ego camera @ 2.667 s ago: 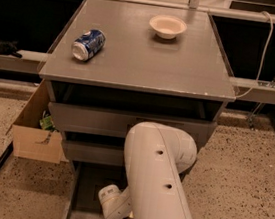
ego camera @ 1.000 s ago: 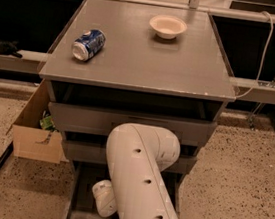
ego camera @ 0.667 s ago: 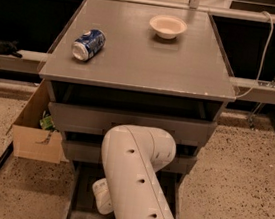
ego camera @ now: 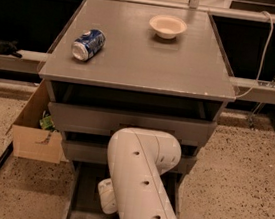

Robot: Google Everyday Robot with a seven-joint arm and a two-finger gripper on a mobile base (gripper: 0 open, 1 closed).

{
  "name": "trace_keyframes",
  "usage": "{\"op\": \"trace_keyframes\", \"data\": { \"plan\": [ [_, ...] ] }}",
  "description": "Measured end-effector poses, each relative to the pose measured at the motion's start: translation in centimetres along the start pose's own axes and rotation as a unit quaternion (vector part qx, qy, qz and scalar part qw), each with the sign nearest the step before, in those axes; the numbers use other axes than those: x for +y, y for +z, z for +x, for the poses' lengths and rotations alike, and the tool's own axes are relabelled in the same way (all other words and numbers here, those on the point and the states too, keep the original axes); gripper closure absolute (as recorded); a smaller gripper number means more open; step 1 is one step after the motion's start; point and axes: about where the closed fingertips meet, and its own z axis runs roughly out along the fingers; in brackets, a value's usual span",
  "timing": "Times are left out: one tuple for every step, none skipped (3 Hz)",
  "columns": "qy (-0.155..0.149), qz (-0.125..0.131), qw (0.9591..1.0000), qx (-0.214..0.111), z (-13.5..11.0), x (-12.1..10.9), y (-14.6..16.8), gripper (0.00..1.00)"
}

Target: Pick 7up can from bottom drawer and place on counter

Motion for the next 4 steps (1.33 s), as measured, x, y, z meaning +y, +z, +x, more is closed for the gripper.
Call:
{"op": "trace_keyframes", "data": {
  "plan": [
    [0.000, 0.000, 1.0000, 0.000, 0.00, 0.00, 0.00, 0.00],
    [0.000, 0.000, 1.0000, 0.000, 0.00, 0.00, 0.00, 0.26],
    [0.000, 0.000, 1.0000, 0.000, 0.00, 0.00, 0.00, 0.49],
    [0.000, 0.000, 1.0000, 0.000, 0.00, 0.01, 0.00, 0.72]
  ]
}}
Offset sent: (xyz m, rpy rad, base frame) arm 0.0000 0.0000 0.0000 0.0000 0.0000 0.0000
